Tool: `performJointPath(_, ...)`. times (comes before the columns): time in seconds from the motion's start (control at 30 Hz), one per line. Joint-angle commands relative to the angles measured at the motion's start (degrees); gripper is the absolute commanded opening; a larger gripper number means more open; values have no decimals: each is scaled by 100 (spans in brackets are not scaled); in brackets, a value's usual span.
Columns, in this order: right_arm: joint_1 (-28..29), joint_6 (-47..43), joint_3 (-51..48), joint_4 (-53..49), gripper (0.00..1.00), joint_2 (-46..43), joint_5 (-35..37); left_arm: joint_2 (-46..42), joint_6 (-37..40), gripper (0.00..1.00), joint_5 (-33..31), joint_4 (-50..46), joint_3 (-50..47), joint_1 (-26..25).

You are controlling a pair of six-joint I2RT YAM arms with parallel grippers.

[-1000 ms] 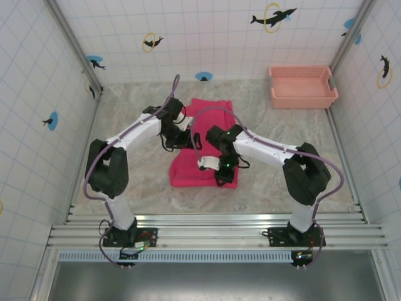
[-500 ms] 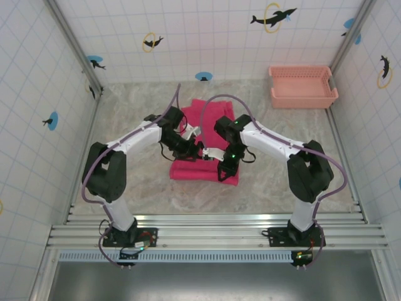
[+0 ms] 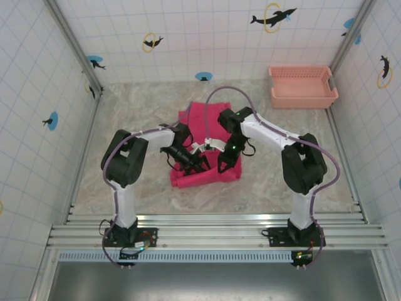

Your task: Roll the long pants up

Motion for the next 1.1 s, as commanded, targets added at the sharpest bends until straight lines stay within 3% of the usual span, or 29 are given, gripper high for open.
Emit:
performJointPath(0.0, -261, -12, 447, 122, 12, 212, -285, 118, 390, 83, -151, -596, 144, -52)
performJointPath(0.1, -377, 34, 642, 43, 12, 515, -457, -89, 128, 90, -343, -661, 601, 118)
performJointPath(0.3, -435, 89, 819, 43, 12, 1139, -638, -296, -29, 95, -2253, -2002, 2627, 620)
performJointPath(0.43, -562, 117, 1001, 34, 12, 1508, -837, -739, -356, 94, -2828, -2357, 3225, 675)
performJointPath(0.57, -688, 111, 1152, 34, 12, 1777, -973, -1280, -687, 84, -2980, -2185, 2980, 247)
performJointPath(0.67, -800, 115, 1251, 26, 12, 1925, -1082, -1472, -1093, 70, -2437, -1723, 2457, -203)
performJointPath(0.8, -910, 99, 1314, 9, 12, 2010, -1162, -1348, -947, 48, -2304, -1870, 2041, -567)
performJointPath(0.83, -932, 87, 1309, 15, 12, 2011, -1195, -1337, -880, 45, -2298, -1898, 1888, -768)
performJointPath(1.07, -966, 45, 1289, -50, 13, 1985, -1289, -887, -602, 44, -2946, -1701, 1319, -713)
